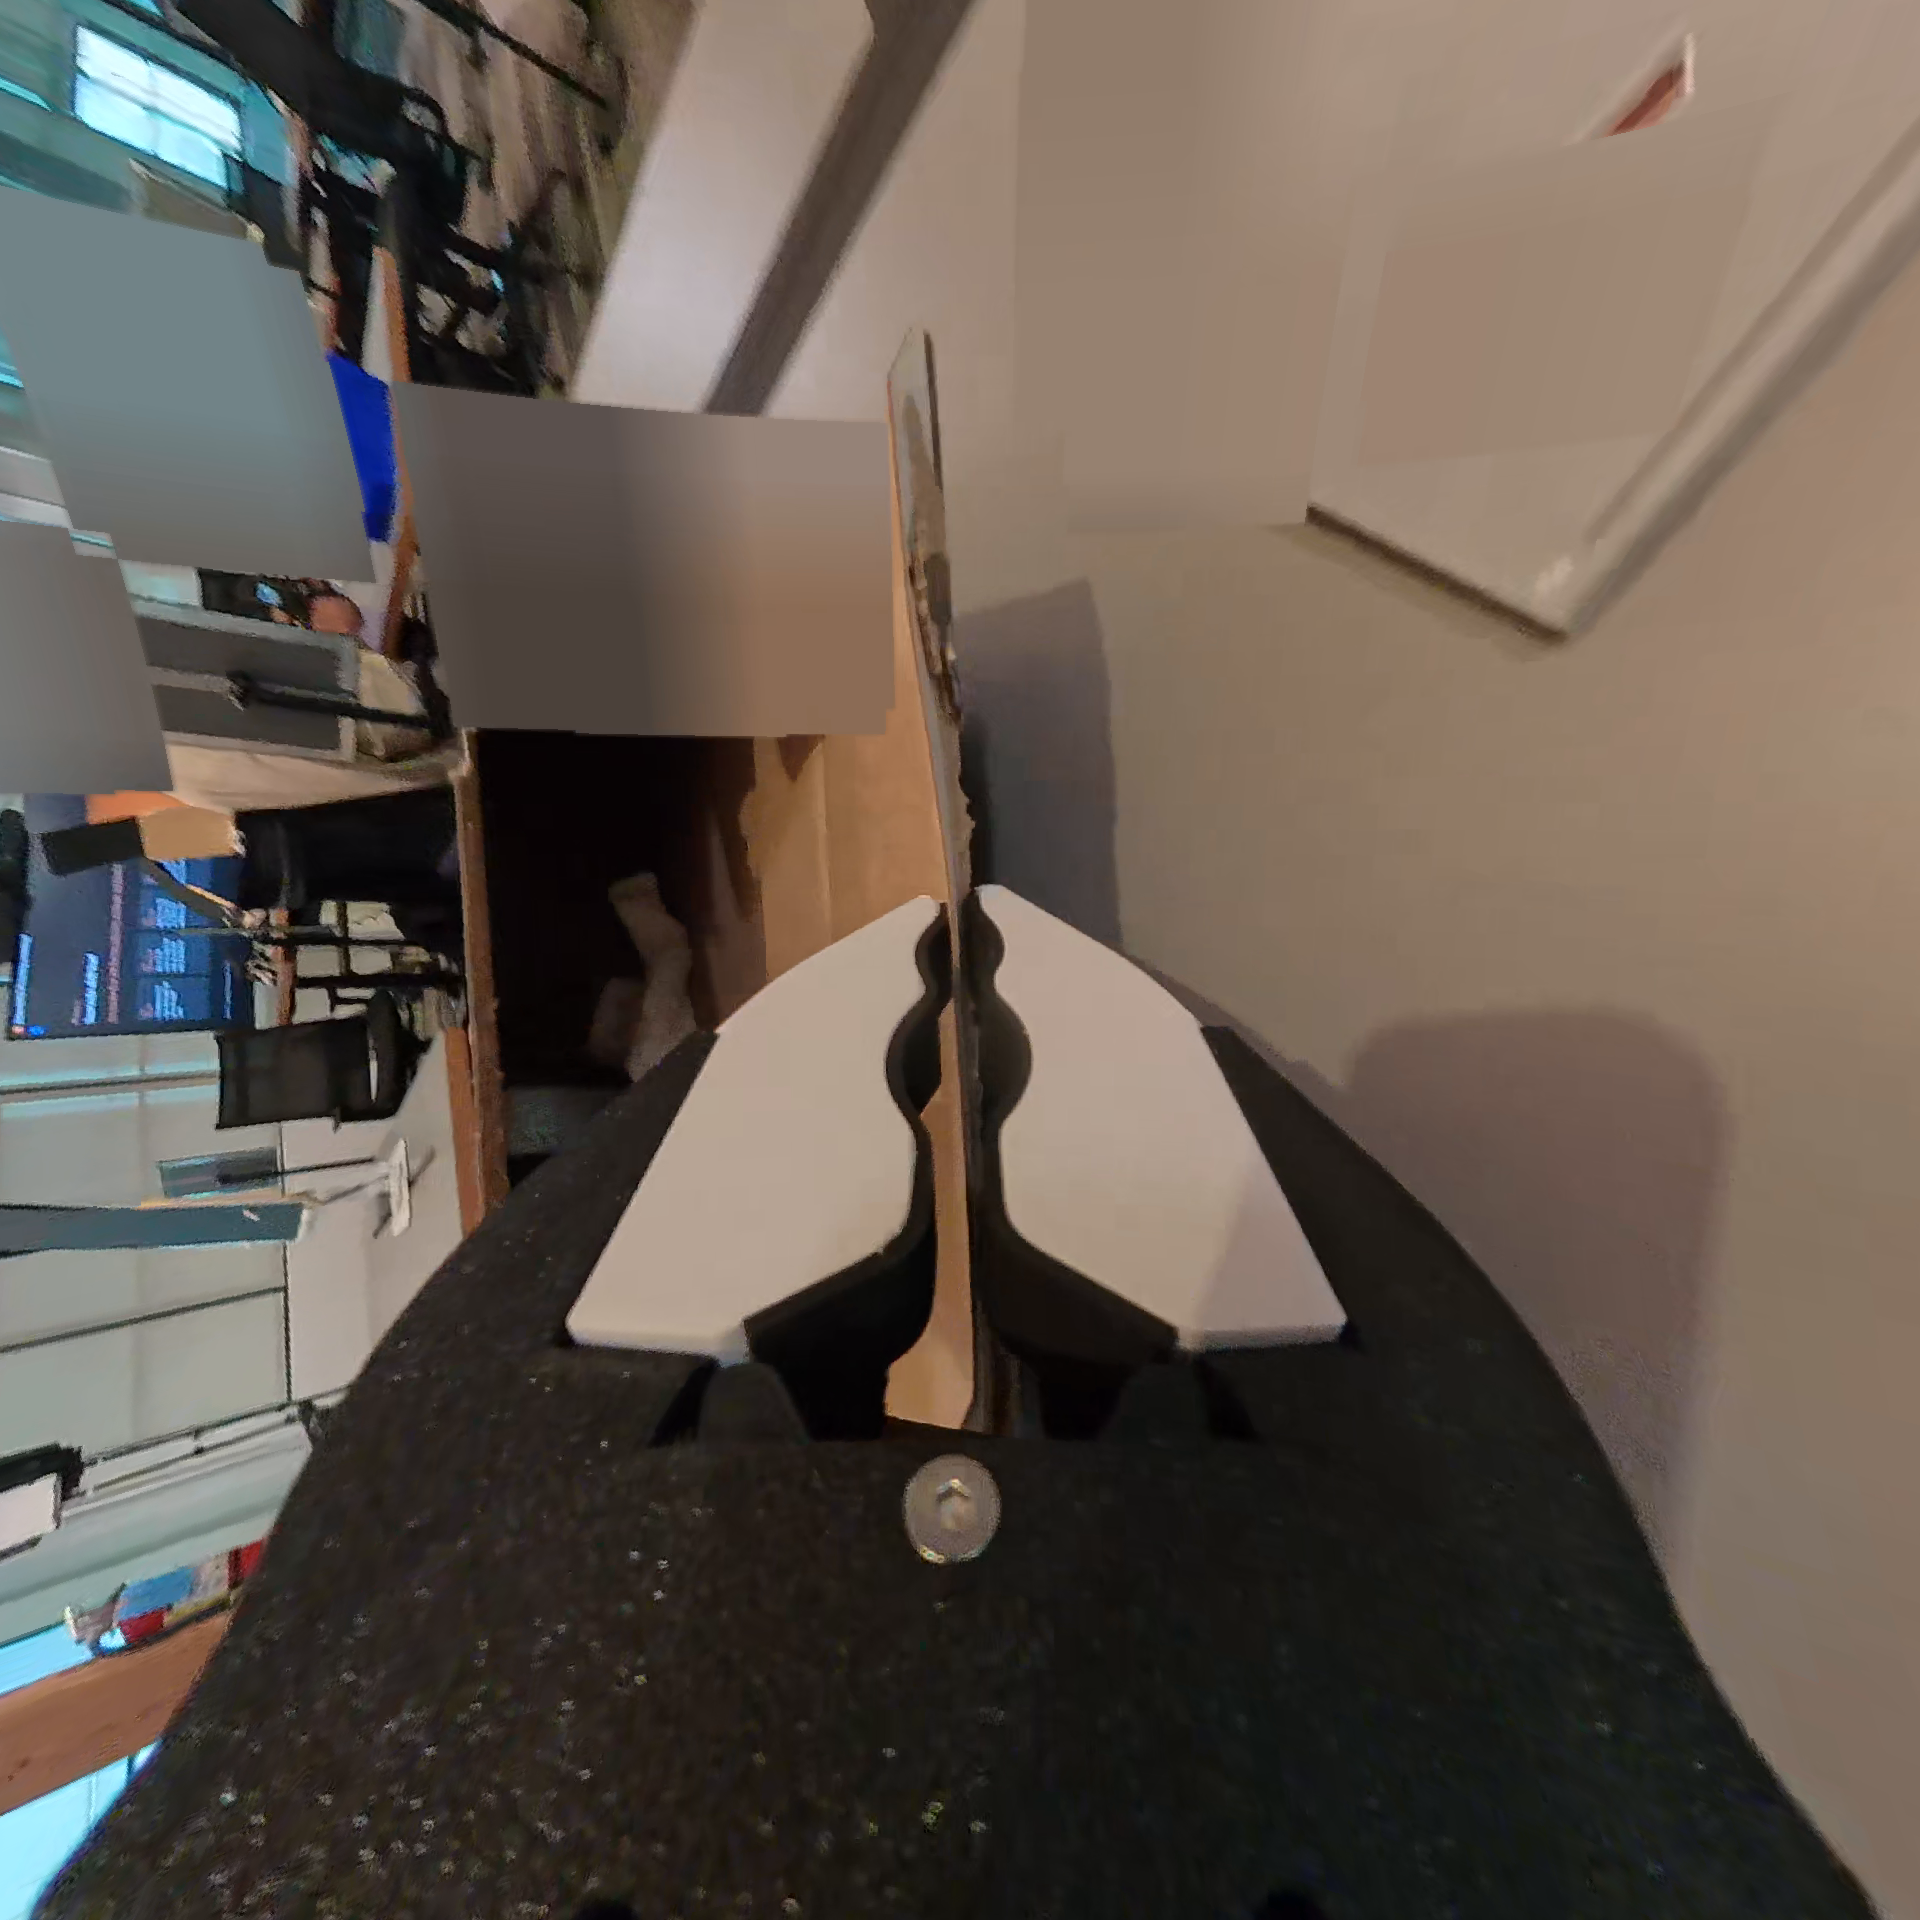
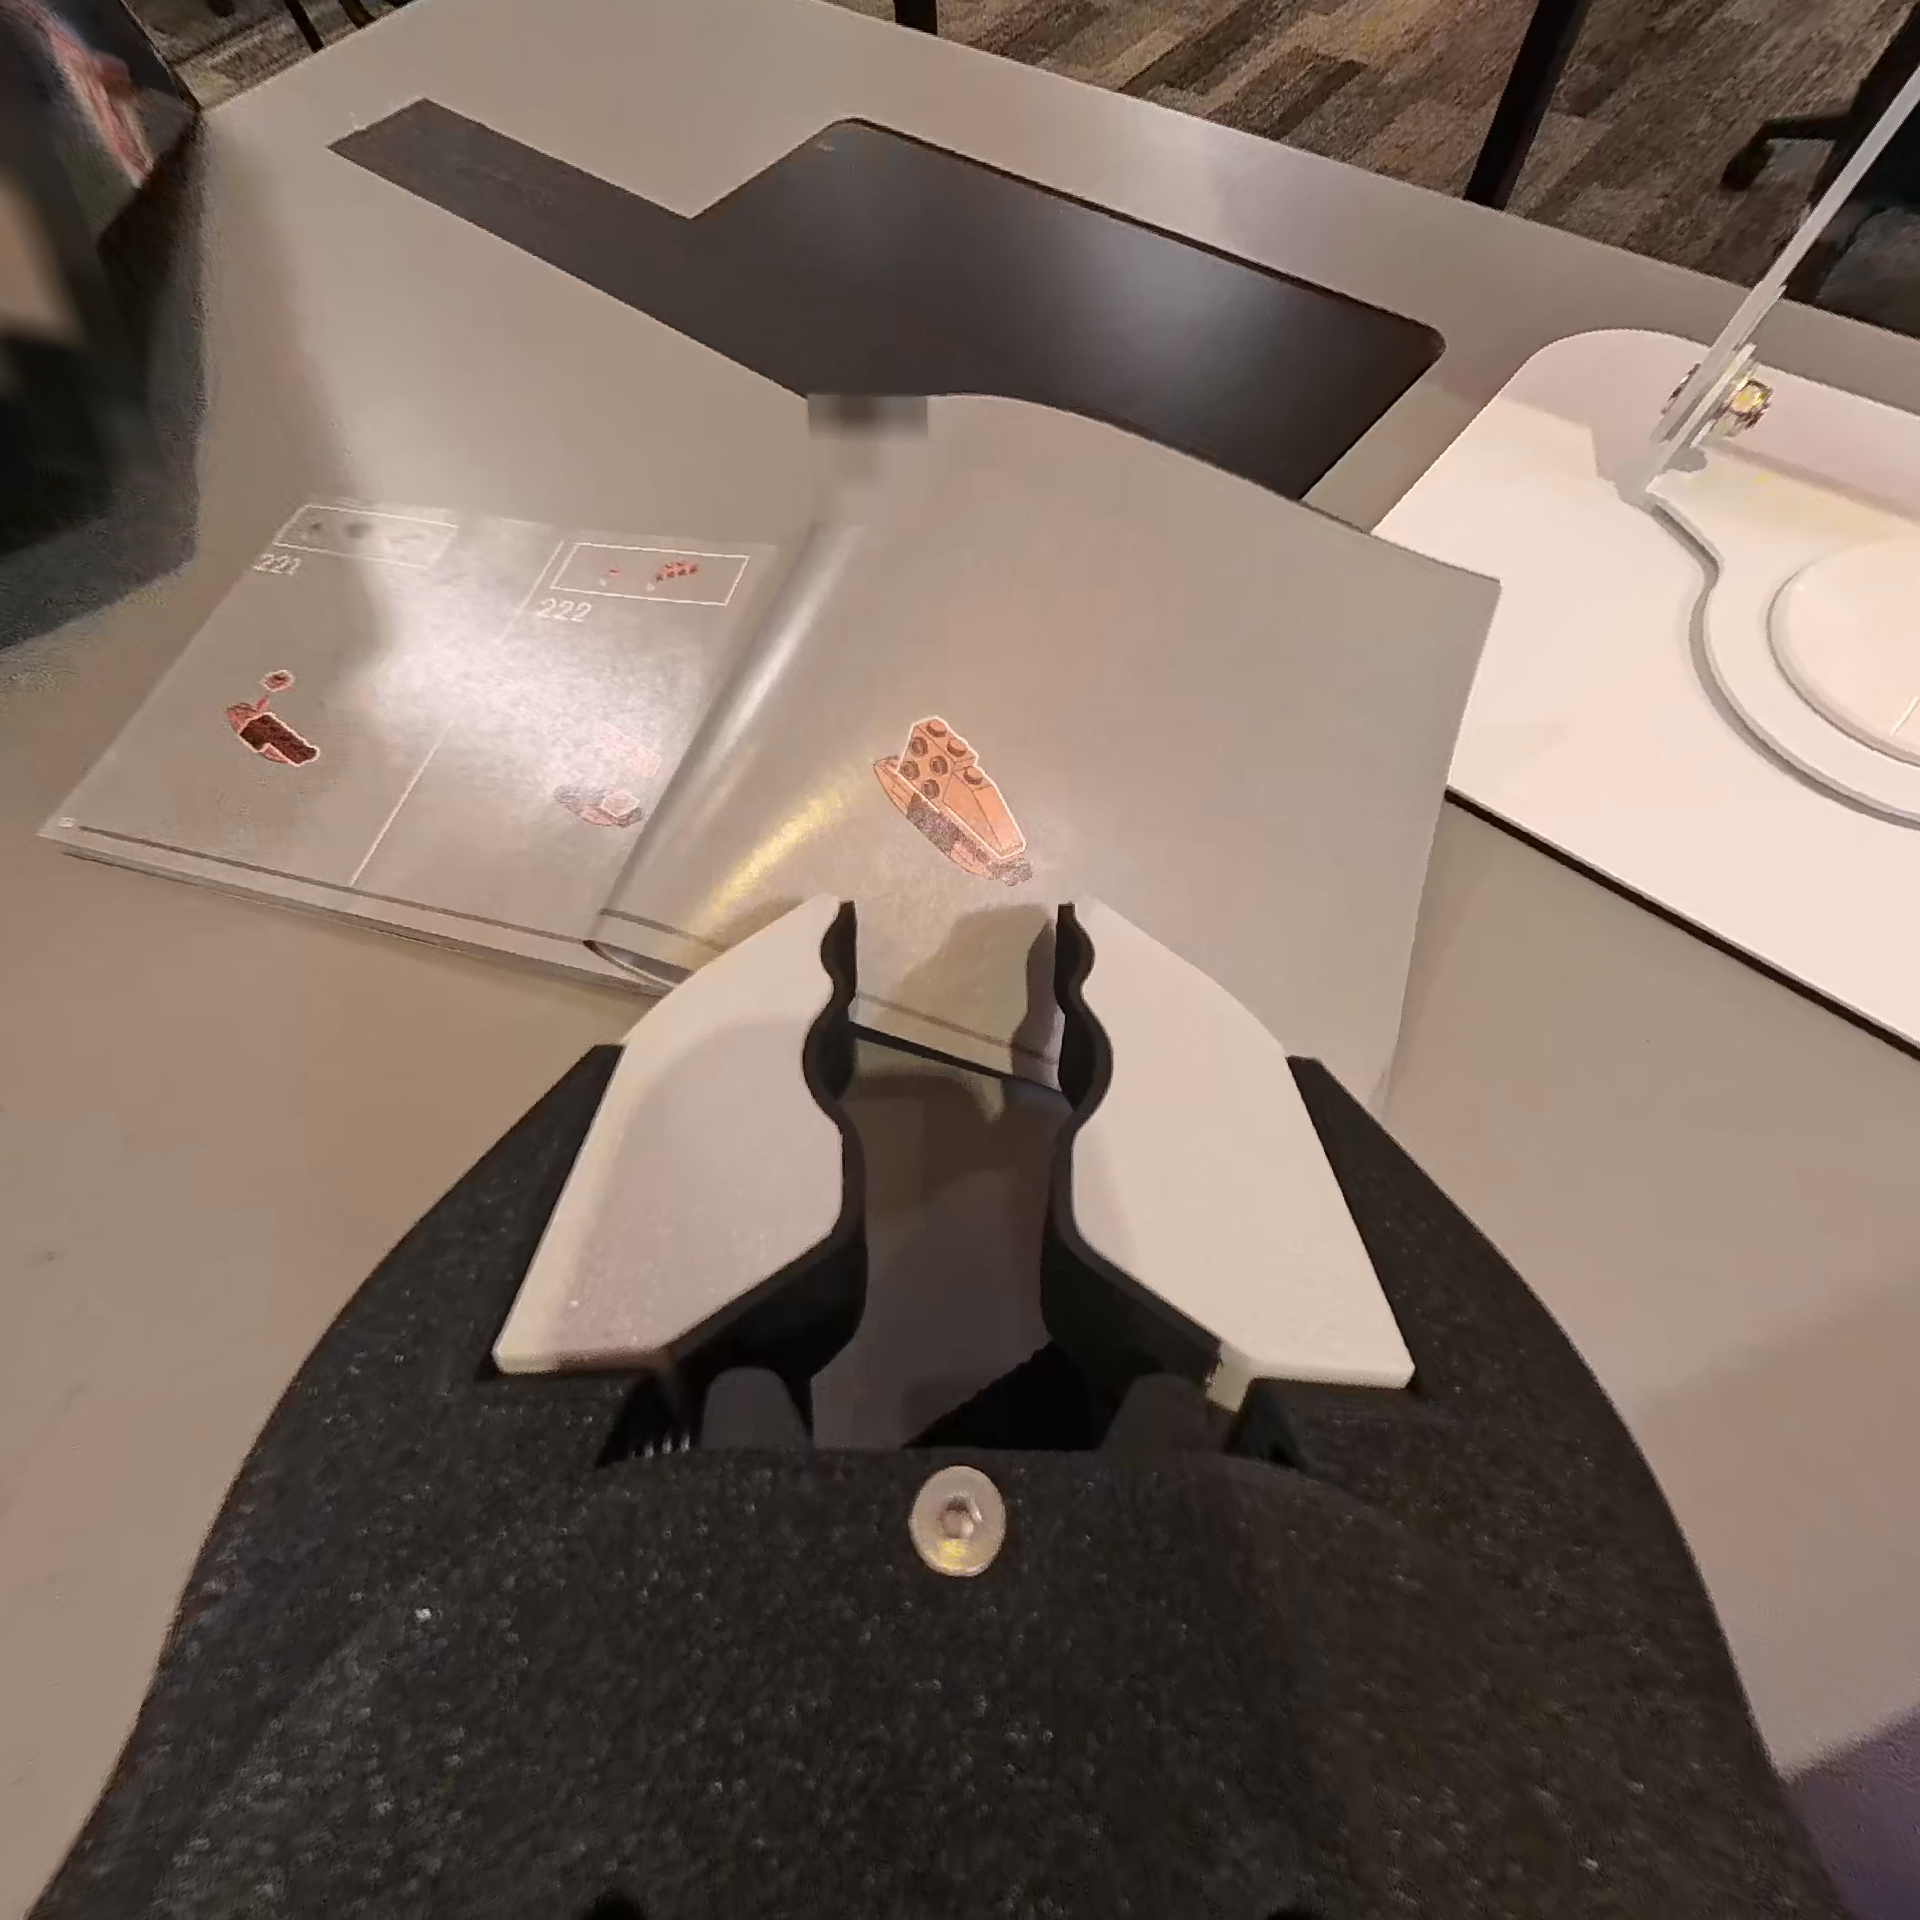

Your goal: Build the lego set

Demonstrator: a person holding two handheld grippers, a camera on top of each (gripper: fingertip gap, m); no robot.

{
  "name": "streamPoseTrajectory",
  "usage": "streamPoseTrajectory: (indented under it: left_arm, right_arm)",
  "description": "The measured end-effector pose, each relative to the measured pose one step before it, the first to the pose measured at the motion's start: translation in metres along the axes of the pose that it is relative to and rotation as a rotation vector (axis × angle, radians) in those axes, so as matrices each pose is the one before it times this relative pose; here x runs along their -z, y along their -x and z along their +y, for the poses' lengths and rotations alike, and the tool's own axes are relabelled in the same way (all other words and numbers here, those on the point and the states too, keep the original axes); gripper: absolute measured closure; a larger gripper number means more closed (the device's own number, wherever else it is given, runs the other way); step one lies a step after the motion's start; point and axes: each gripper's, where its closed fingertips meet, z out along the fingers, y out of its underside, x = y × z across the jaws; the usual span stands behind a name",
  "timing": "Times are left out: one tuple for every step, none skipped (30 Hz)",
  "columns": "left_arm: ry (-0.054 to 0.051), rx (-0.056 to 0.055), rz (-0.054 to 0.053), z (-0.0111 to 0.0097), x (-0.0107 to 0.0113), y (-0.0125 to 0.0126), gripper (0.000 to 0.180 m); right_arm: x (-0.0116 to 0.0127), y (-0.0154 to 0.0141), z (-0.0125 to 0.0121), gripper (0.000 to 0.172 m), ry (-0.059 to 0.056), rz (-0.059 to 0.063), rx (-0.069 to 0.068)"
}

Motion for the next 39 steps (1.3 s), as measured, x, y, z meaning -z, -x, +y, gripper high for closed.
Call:
streamPoseTrajectory:
  left_arm:
    - [-0.0281,0.0047,-0.0057,-0.00986,0.00012,0.00636,0.179]
    - [-0.0256,0.0061,0.0059,-0.00998,-0.0008,0.00426,0.179]
    - [-0.0241,0.002,0.0098,-0.0101,-0.00127,0.00281,0.179]
    - [-0.0156,-0.0068,0.0059,-0.00924,-0.002,0.00167,0.179]
    - [-0.0171,-0.0133,0.0056,-0.00931,-0.0026,0.00012,0.179]
    - [-0.0213,-0.0115,0.0075,-0.00988,-0.00307,-0.0015,0.179]
    - [-0.0214,-0.0136,0.0071,-0.00999,-0.00357,-0.00238,0.179]
    - [-0.026,-0.0194,0.0139,-0.01081,-0.00359,-0.00404,0.179]
    - [-0.0249,-0.0214,0.0167,-0.01129,-0.00361,-0.00467,0.179]
    - [-0.0224,-0.0227,0.0134,-0.01139,-0.0035,-0.00417,0.179]
    - [-0.0182,-0.0159,0.0129,-0.01147,-0.00317,-0.0038,0.179]
    - [-0.0146,-0.0201,0.0086,-0.0112,-0.00298,-0.00284,0.179]
    - [-0.0145,-0.0226,0.008,-0.0113,-0.00275,-0.0027,0.18]
    - [-0.0148,-0.0198,0.0088,-0.01151,-0.00236,-0.00257,0.18]
    - [-0.0149,-0.0196,0.0107,-0.01137,-0.0024,-0.00291,0.18]
    - [-0.0158,-0.0206,0.0143,-0.01107,-0.00237,-0.00373,0.179]
    - [-0.0132,-0.0158,0.0192,-0.01018,-0.00307,-0.00477,0.179]
    - [-0.0096,-0.0143,0.0214,-0.00855,-0.00385,-0.00564,0.179]
    - [-0.0038,-0.0139,0.0179,-0.0064,-0.00482,-0.00557,0.179]
    - [-0.005,-0.0042,0.0111,-0.00522,-0.00467,-0.00495,0.179]
    - [-0.0028,-0.0035,0.0034,-0.00328,-0.00379,-0.00379,0.179]
    - [-0.0009,0.0023,0.0041,-0.00167,-0.00285,-0.00318,0.179]
    - [-0.0035,0.0106,0.0021,-0.00071,-0.00193,-0.00213,0.179]
    - [-0.0033,0.0105,0.001,0.0001,-0.00105,-0.00133,0.179]
    - [-0.0038,0.0089,0.0049,0.00067,-0.00073,-0.00155,0.179]
    - [-0.0036,0.009,0.0079,0.00096,-0.0007,-0.00165,0.179]
    - [-0.0036,0.0081,0.0096,0.001,-0.00058,-0.00174,0.179]
    - [-0.0043,0.008,0.0105,0.00088,-0.00055,-0.00161,0.179]
    - [-0.0027,0.0006,0.0129,0.00085,-0.00079,-0.00165,0.179]
    - [-0.0014,-0.0049,0.0146,0.00078,-0.00052,-0.00133,0.179]
    - [-0.0032,0.0006,0.0172,0.00052,-0.00013,-0.00089,0.179]
    - [-0.0056,0.0035,0.0166,0.00014,0.00046,0.00005,0.179]
    - [-0.0064,0.0064,0.0176,0.00023,0.00059,0.00033,0.179]
    - [-0.0055,0.0016,0.0202,0.00035,0.00057,-0.00031,0.179]
    - [-0.0047,-0.001,0.0196,0.00066,0.00033,-0.00051,0.179]
    - [-0.0046,0.0088,0.0198,0.00069,0.00019,-0.00036,0.179]
    - [-0.0071,0.0109,0.0165,0.00024,0.00021,0.00004,0.179]
    - [-0.0064,0.0085,0.0136,0.00025,-0.00001,0.00022,0.179]
    - [-0.0051,0.006,0.0105,0.00024,0.00007,0.00038,0.179]
  right_arm:
    - [-0.00001,0.00041,0.00073,0.136,0.0046,-0.0023,-0.0017]
    - [-0.00005,0.00023,0.00047,0.136,0.0032,-0.0015,-0.0007]
    - [0.00005,-0.00015,0.00047,0.135,0.0038,0.0013,0.0011]
    - [-0.00013,-0.00042,0.00108,0.135,0.0068,0.0031,0.0027]
    - [-0.00004,0.00019,0.00068,0.135,0.0041,-0.0013,0.0008]
    - [0.00012,0.00011,0.0004,0.135,0.0025,-0.001,0.0001]
    - [0.00001,-0.00027,0.00077,0.135,0.0049,0.0019,0.0015]
    - [-0.00012,0.00018,0.00082,0.135,0.005,-0.0002,0.0017]
    - [0.00001,-0.00004,0.0009,0.135,0.0061,0.0015,0.0031]
    - [0.00005,0.00009,0.00089,0.135,0.004,0.0013,0.0029]
    - [0.00008,-0.00002,0.00084,0.134,0.0048,0.002,0.0033]
    - [0.00023,0.00037,0.00068,0.134,0.0027,-0.0007,0.0028]
    - [0.00024,0.00001,0.00049,0.134,0.0021,0.0012,0.0017]
    - [0.0002,0.00002,0.00078,0.134,0.0031,0.0004,0.0014]
    - [0.00022,0.00008,0.00014,0.134,-0.0003,-0.0011,-0.0007]
    - [0.00021,-0.00007,0.00019,0.134,0.0006,-0.0006,-0.0008]
    - [0.00019,0.00003,0.00026,0.134,0.0001,-0.0012,-0.0012]
    - [0.00025,-0.00011,-0.00021,0.134,-0.0016,-0.0003,-0.0007]
    - [0.00037,-0.00006,-0.00004,0.134,-0.0024,0.0006,-0.0005]
    - [0.00074,-0.00015,-0.00053,0.133,-0.0062,0.0021,0.001]
    - [0.00129,-0.00007,-0.00067,0.132,-0.0088,0.0039,0.0036]
    - [0.0019,0.00074,-0.0009,0.131,-0.0131,0.0012,0.0081]
    - [0.00244,0.00164,-0.00109,0.13,-0.0161,0.001,0.014]
    - [0.00277,0.00377,-0.00175,0.129,-0.0207,-0.0069,0.0214]
    - [0.0029,0.0039,-0.00158,0.129,-0.0167,-0.0005,0.0284]
    - [0.00284,0.00501,-0.00299,0.129,-0.0188,0.0,0.0362]
    - [0.00275,0.00797,-0.00526,0.128,-0.0276,-0.0124,0.0469]
    - [0.00221,0.00908,-0.00584,0.127,-0.025,-0.0114,0.0569]
    - [0.00105,0.01129,-0.00581,0.126,-0.0201,-0.0205,0.0656]
    - [-0.00001,0.0146,-0.00514,0.127,-0.0165,-0.0403,0.0748]
    - [-0.00152,0.01451,-0.00245,0.13,0.0016,-0.0399,0.0772]
    - [-0.00253,0.01175,-0.00082,0.13,0.0127,-0.0257,0.0712]
    - [-0.00286,0.00931,-0.00061,0.13,0.012,-0.0168,0.0622]
    - [-0.00271,0.00738,-0.00131,0.129,0.0052,-0.0137,0.0498]
    - [-0.00298,0.00577,-0.00153,0.129,0.0032,-0.0143,0.0373]
    - [-0.00336,0.0037,-0.00081,0.129,0.0102,-0.013,0.024]
    - [-0.00361,0.00421,-0.00054,0.129,0.0132,-0.0257,0.016]
    - [-0.00388,0.00416,-0.0003,0.129,0.0158,-0.0297,0.0059]
    - [-0.00383,0.00339,-0.00031,0.129,0.0155,-0.0251,0.0005]
